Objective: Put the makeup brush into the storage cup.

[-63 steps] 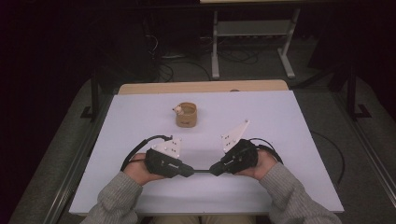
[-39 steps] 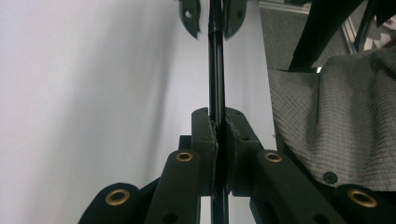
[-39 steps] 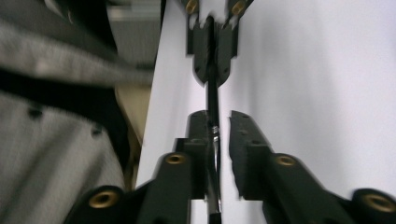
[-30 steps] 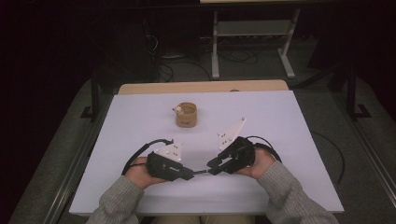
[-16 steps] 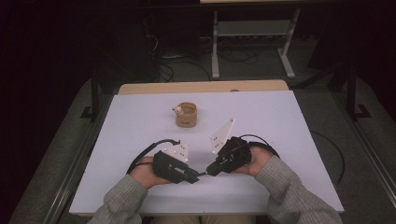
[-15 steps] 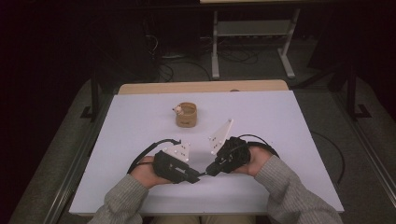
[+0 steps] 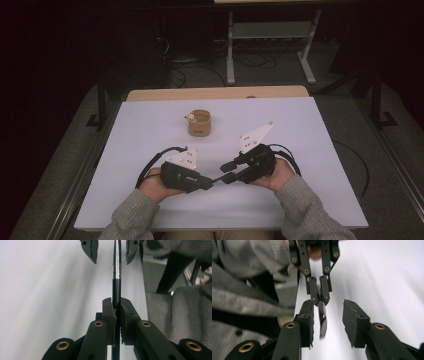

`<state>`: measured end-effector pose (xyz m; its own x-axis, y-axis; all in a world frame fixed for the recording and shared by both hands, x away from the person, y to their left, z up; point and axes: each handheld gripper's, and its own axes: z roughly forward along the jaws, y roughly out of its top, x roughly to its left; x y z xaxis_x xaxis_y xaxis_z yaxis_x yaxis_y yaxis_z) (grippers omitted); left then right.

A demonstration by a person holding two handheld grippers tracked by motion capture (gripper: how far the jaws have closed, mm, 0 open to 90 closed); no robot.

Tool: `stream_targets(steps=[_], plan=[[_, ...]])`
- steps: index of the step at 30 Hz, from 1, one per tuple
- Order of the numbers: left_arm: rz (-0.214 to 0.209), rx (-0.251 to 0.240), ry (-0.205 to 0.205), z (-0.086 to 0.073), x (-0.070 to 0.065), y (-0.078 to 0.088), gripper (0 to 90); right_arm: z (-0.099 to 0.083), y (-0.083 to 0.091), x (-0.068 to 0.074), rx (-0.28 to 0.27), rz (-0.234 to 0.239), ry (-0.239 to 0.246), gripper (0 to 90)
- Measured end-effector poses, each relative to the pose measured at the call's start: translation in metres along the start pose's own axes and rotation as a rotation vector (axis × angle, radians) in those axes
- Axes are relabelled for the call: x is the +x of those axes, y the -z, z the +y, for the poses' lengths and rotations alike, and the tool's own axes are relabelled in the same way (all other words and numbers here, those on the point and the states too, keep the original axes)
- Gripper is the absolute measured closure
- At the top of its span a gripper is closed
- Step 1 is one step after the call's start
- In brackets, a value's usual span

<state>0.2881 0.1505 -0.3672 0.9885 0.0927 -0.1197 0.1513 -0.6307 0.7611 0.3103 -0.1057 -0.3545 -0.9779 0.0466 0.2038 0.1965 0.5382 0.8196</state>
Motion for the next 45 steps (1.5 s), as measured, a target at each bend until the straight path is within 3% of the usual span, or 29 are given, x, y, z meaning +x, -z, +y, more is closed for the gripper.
stream_targets(steps=[5, 9, 13, 17, 23, 28, 33, 37, 40, 45], plan=[[0.010, -0.013, 0.008, -0.001, 0.001, 0.001, 83.7, -0.010, -0.001, 0.001, -0.062, 0.000, -0.040, 63.5], [0.014, -0.011, 0.011, -0.001, 0.001, 0.001, 83.7, -0.010, -0.002, -0.001, -0.105, 0.024, -0.041, 78.7], [0.011, -0.003, 0.007, -0.001, 0.002, 0.000, 83.7, -0.009, -0.002, -0.003, -0.100, 0.043, -0.037, 83.2], [-0.020, -0.001, 0.024, 0.000, 0.005, -0.002, 81.4, 0.001, -0.002, -0.003, -0.048, 0.039, -0.012, 83.4], [-0.021, -0.010, 0.018, 0.011, 0.004, -0.003, 78.5, 0.025, -0.004, 0.000, 0.108, 0.001, 0.067, 83.5], [-0.019, -0.007, 0.013, 0.014, 0.004, -0.003, 82.3, 0.035, -0.006, 0.002, 0.129, -0.001, 0.108, 83.5], [-0.013, 0.007, 0.009, 0.014, 0.004, -0.004, 83.7, 0.034, -0.007, 0.003, 0.123, -0.005, 0.098, 83.0], [0.002, 0.009, 0.019, 0.013, 0.005, -0.003, 83.8, 0.027, -0.005, 0.000, 0.073, 0.020, 0.044, 73.1], [0.010, 0.015, 0.016, 0.013, 0.008, -0.002, 83.8, 0.017, 0.000, -0.003, 0.045, 0.001, -0.001, 66.5], [0.012, 0.015, 0.029, 0.013, 0.013, -0.001, 83.9, 0.004, 0.006, -0.008, 0.028, -0.040, -0.042, 63.7]])
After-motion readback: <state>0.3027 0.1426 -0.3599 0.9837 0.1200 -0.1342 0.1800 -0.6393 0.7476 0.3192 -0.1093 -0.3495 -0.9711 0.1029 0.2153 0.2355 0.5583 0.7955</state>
